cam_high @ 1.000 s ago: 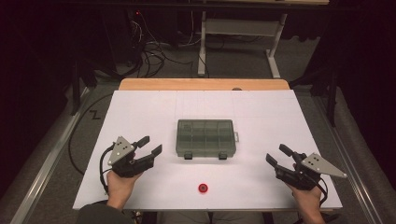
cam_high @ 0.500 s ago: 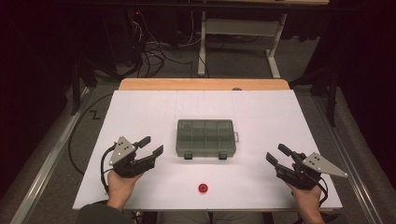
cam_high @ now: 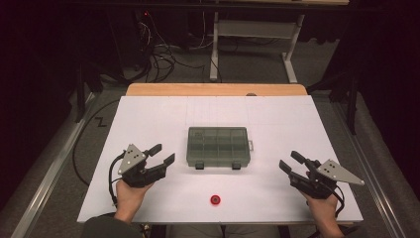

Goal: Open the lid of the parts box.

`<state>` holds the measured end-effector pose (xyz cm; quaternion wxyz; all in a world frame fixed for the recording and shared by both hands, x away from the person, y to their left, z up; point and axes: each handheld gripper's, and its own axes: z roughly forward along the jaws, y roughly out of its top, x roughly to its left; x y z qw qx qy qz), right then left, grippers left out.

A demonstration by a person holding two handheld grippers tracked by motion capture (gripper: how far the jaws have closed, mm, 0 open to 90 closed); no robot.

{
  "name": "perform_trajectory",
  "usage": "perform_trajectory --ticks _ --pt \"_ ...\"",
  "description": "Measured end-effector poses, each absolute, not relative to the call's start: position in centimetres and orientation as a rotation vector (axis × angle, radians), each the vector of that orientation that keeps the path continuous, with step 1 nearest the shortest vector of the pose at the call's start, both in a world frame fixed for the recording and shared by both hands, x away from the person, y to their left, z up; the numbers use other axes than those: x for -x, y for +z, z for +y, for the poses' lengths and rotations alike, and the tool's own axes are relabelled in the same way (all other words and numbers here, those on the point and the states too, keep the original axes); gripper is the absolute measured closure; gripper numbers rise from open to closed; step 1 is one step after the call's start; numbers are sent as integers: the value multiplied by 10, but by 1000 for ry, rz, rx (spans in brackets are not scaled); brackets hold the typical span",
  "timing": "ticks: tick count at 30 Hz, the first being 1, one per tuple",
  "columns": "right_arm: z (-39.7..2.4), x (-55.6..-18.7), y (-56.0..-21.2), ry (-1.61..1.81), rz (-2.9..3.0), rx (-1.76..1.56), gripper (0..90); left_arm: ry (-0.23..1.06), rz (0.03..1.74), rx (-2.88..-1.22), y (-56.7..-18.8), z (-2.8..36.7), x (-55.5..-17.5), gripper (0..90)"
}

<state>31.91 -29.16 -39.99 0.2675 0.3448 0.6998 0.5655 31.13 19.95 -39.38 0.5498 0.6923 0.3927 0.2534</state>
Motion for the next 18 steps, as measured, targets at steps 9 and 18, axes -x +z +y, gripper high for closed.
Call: perform_trajectory --ticks 9,18 --pt "-288 -322 -398 1530 1894 -924 447 603 924 -1636 -394 197 -315 410" --pt "-287 -325 -397 1536 1889 -926 447 603 918 -1634 -393 193 -321 410"
